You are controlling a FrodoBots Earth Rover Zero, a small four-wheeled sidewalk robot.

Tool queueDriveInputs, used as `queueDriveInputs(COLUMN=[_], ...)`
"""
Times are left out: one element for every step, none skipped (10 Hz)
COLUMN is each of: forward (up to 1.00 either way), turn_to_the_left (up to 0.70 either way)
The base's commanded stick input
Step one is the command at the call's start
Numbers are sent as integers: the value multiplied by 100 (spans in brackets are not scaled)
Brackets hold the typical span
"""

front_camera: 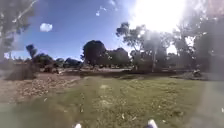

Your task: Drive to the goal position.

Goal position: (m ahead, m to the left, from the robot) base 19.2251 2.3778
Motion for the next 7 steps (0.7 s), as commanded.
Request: queueDriveInputs(forward=[70,70,70,70,70,70,70], turn_to_the_left=[0,0,0,0,0,0,0])
